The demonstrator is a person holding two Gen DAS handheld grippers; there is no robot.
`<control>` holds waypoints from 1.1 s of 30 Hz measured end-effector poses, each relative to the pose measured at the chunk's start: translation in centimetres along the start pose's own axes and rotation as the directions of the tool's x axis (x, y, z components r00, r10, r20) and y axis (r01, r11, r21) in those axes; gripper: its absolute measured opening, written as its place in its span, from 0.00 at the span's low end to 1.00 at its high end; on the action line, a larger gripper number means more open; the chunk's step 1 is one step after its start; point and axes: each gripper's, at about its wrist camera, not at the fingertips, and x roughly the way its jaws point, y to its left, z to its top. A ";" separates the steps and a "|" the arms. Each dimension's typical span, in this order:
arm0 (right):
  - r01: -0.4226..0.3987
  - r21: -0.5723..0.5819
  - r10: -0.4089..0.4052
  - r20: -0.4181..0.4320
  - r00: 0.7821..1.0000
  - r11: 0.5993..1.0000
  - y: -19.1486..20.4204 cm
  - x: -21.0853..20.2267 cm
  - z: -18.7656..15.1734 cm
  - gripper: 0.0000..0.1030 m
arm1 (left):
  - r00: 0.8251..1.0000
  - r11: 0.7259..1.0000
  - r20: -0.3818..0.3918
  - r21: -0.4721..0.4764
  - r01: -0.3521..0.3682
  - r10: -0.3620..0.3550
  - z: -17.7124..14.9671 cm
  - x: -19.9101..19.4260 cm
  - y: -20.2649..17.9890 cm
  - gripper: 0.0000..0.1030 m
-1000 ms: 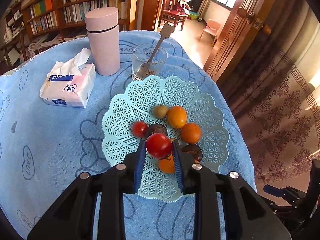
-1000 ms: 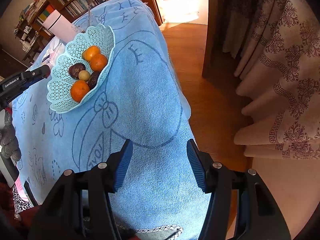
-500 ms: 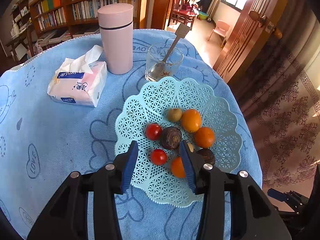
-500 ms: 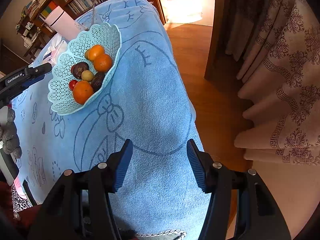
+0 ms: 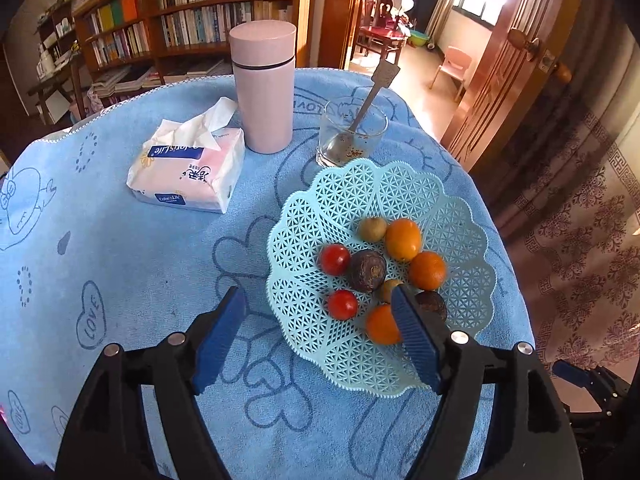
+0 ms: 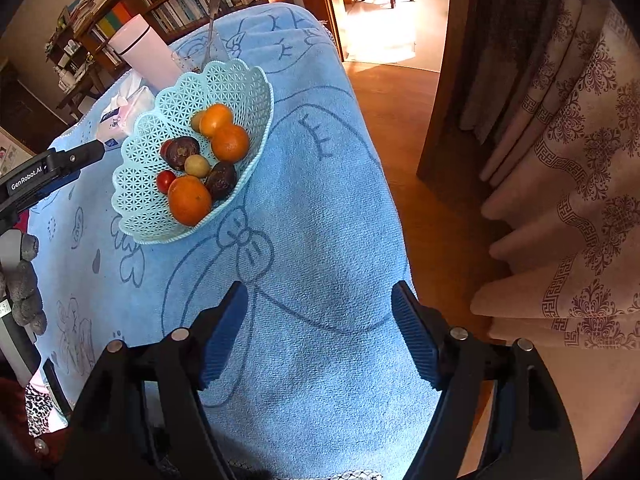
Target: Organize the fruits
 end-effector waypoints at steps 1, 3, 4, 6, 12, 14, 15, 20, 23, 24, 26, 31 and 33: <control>0.000 -0.010 0.001 0.014 1.000 1.000 0.3 -0.2 0.2 0.80 | 1.000 1.000 0.005 0.004 -0.011 0.011 -0.2 -0.2 0.0 0.76; -0.004 -0.036 0.005 0.031 1.000 0.999 1.1 -0.6 0.7 0.83 | 0.999 0.999 0.007 0.012 -0.032 0.032 -0.6 -0.6 0.1 0.81; -0.007 -0.045 0.009 0.039 0.999 0.999 1.4 -0.8 0.9 0.85 | 0.999 0.999 0.007 0.014 -0.045 0.045 -0.7 -0.8 0.2 0.85; -0.015 -0.065 0.019 0.058 0.998 0.998 2.2 -1.1 1.4 0.90 | 0.998 0.998 0.013 0.016 -0.068 0.068 -1.1 -1.3 0.3 0.85; -0.015 -0.146 0.033 0.119 0.992 0.989 5.3 -2.4 2.6 0.95 | 0.994 0.995 0.043 0.002 -0.101 0.101 -2.1 -3.5 0.9 0.85; -0.007 -0.176 0.031 0.135 0.990 0.984 6.3 -2.8 2.9 0.97 | 0.991 0.993 0.057 -0.005 -0.117 0.117 -2.4 -4.4 1.0 0.85; -0.003 -0.189 0.030 0.139 0.990 0.982 6.8 -2.9 3.1 0.97 | 0.991 0.993 0.063 -0.010 -0.120 0.121 -2.4 -4.8 1.1 0.85; 0.001 -0.220 0.034 0.152 0.988 0.975 8.5 -3.3 3.7 0.97 | 0.987 0.991 0.092 -0.012 -0.130 0.131 -2.8 -6.9 1.0 0.85; -0.002 -0.232 0.042 0.168 0.985 0.973 9.4 -3.7 3.9 0.97 | 0.986 0.992 0.109 -0.011 -0.127 0.127 -3.2 -8.0 1.1 0.86; -0.002 -0.235 0.044 0.172 0.984 0.972 9.7 -3.8 4.0 0.97 | 0.985 0.992 0.114 -0.011 -0.127 0.127 -3.3 -8.3 1.1 0.87; 0.000 -0.240 0.044 0.181 0.983 0.971 10.2 -4.0 4.1 0.97 | 0.984 0.991 0.121 -0.010 -0.133 0.133 -3.5 -8.7 1.2 0.89; 0.005 -0.251 0.046 0.195 0.980 0.968 11.0 -4.2 4.3 0.97 | 0.983 0.990 0.112 -0.004 -0.144 0.143 -4.0 -9.0 1.5 0.92; 0.008 -0.255 0.045 0.202 0.978 0.967 11.4 -4.3 4.4 0.97 | 0.982 0.988 0.111 -0.002 -0.152 0.152 -4.1 -9.1 1.5 0.92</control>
